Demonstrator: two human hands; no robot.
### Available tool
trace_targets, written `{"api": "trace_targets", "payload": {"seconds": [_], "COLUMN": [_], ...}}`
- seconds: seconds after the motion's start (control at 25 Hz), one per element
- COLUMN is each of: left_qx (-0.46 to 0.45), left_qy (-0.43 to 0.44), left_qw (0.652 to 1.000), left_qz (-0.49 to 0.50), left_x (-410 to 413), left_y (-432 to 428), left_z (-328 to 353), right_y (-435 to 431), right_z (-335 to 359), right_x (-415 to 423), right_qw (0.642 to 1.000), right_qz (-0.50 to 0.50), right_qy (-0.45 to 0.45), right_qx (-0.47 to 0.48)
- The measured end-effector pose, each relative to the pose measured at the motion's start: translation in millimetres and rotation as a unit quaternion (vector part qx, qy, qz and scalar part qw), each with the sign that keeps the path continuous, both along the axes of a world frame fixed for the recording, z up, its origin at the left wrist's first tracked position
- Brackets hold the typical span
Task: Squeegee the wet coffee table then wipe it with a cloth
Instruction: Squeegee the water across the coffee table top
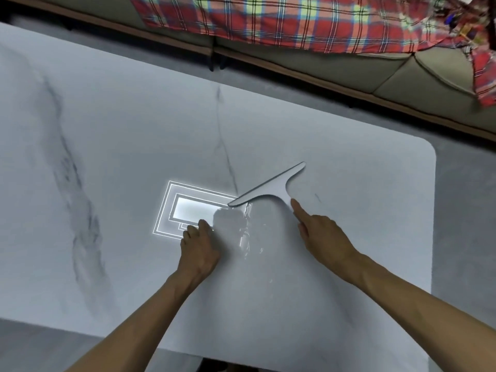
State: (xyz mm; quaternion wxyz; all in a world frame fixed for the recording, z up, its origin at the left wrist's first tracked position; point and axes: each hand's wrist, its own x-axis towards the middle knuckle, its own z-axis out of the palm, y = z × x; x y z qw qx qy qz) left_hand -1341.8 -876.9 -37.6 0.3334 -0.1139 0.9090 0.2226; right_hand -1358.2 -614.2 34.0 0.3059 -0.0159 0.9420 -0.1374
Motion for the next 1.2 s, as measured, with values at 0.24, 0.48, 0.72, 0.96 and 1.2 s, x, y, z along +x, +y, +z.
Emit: {"api": "trace_targets", "payload": {"seconds": [0.24, 0.48, 0.72, 0.96, 1.2], "left_qx": [-0.009, 0.063, 0.062, 0.029, -0.024], "left_qy": [-0.041, -0.074, 0.043, 0.064, 0.011], "left_qw": [0.997, 0.995, 0.964, 0.954, 0.979], "left_qz": [-0.058, 0.029, 0.255, 0.292, 0.202], "left_x": [38.8, 36.5, 63.9, 84.3, 84.1], "left_y": [-17.0, -24.0, -55.5, -80.1, -55.5], "left_z": [13.8, 11.0, 19.1, 14.3, -3.0], "right_y": [27.7, 41.6, -43.7, -146.4, -89.8], "right_z": [22.0, 46.3, 29.8, -17.4, -27.6], "right_x": [70.0, 94.4, 38.8, 7.7, -0.7], "right_qw": [1.000, 1.000, 0.953, 0.885, 0.937], "right_qz": [-0.012, -0.013, 0.297, 0.447, 0.332], "right_qy": [-0.019, -0.003, 0.057, 0.126, 0.104], "right_qx": [0.011, 0.019, -0.022, -0.039, -0.041]}}
